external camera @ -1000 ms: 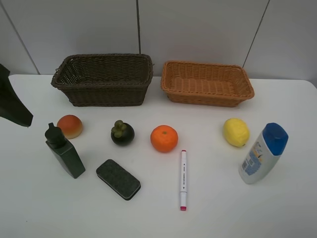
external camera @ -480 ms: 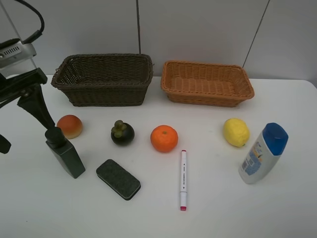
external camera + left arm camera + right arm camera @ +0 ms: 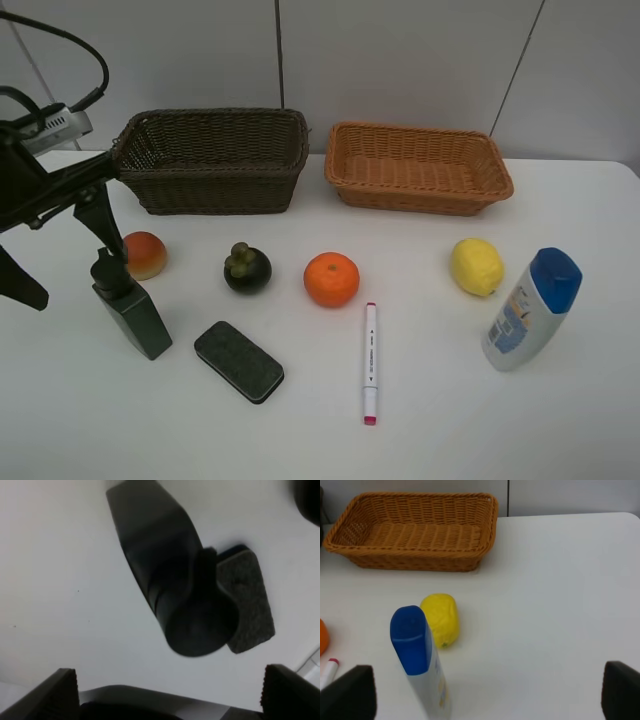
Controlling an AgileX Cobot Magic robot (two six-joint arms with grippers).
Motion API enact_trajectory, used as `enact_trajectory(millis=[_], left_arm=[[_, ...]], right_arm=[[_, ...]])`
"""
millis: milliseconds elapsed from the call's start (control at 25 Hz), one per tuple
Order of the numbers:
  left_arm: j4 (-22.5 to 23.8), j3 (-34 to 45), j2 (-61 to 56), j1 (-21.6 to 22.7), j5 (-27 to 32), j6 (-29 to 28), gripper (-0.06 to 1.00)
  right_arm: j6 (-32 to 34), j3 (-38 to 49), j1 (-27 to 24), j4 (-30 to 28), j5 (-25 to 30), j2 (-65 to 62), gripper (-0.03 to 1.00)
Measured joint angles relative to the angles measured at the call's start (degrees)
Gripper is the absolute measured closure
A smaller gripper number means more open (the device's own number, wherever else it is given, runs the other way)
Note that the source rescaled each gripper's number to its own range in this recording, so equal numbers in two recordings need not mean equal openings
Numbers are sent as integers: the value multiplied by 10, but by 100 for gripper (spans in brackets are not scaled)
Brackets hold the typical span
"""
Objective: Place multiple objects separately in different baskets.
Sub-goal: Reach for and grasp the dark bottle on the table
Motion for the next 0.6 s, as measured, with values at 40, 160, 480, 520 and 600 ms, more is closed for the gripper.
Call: enact_trajectory(millis=[40,160,480,520,600], left_arm=[[0,0,4,0,-7,0,13],[0,0,10,0,-20,-1,13],[-4,-1,23,-1,-50,-3,13],[-4,-1,31,-5,-51,-3,13],[-3,-1,50,-17,-59,-3,13]], right_arm=[[0,0,0,0,0,0,-3],[0,0,0,0,0,0,-3],[0,0,0,0,0,0,-3],[0,0,0,0,0,0,-3],[0,0,0,0,0,0,-3]])
